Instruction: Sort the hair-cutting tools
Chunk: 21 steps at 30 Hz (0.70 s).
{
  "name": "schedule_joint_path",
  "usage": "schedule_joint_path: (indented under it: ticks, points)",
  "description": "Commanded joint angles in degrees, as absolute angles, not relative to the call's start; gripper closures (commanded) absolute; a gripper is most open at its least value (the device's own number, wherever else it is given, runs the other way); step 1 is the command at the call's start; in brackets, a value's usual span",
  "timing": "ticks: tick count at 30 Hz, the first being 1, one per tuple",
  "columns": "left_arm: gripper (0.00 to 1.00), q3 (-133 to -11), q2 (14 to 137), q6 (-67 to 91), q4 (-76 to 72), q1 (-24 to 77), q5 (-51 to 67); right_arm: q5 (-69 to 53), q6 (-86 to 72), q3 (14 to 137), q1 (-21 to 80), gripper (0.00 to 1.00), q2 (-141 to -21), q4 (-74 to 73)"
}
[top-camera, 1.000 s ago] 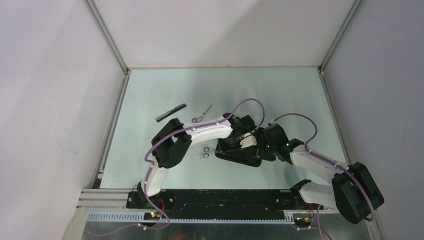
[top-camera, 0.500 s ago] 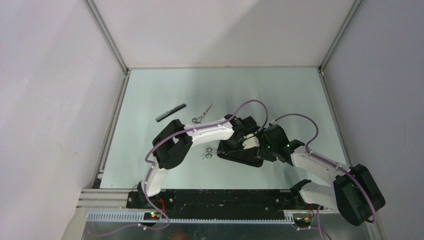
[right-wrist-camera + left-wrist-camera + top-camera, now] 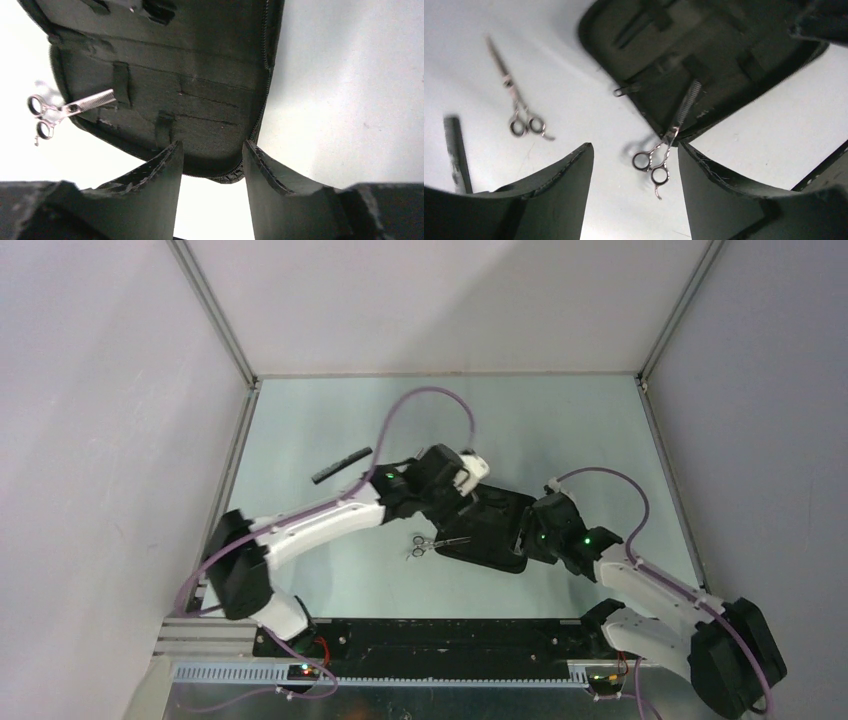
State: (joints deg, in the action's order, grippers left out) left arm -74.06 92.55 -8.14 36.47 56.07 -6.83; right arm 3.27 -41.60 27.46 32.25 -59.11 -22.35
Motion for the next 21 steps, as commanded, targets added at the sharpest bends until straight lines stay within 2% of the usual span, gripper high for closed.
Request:
schedule_joint_path:
  ticks: [1, 4, 9, 13, 18, 21]
  points:
    - [0.3, -67.91, 83.98, 7.28, 32.73, 50.05, -11.2, 8.92, -42.29, 28.46, 32.52, 0.45, -53.09, -25.83]
    - [0.29, -62.22, 80.42, 15.97, 33.21, 46.0, -10.99, 13.47, -42.56, 30.19, 32.36, 0.39, -53.0, -29.51]
    - [0.27, -54.1, 74.92, 24.39, 30.73, 39.62, -7.41, 14.29, -41.68, 32.57, 30.8, 0.39, -59.02, -30.46]
    - [0.27, -51.17, 74.72, 27.22, 29.35, 37.11, -4.8, 12.28, -40.48, 33.07, 30.05, 0.45, -63.38, -26.21]
    - [0.28, -50.48, 76.93, 28.12, 29.54, 36.09, -3.17, 12.33, -38.23, 33.86, 28.82, 0.56, -69.51, -22.2]
    - [0.29, -50.44, 79.15, 29.01, 29.52, 35.77, -1.75, 10.05, -36.71, 33.93, 28.76, 0.66, -72.33, -19.88]
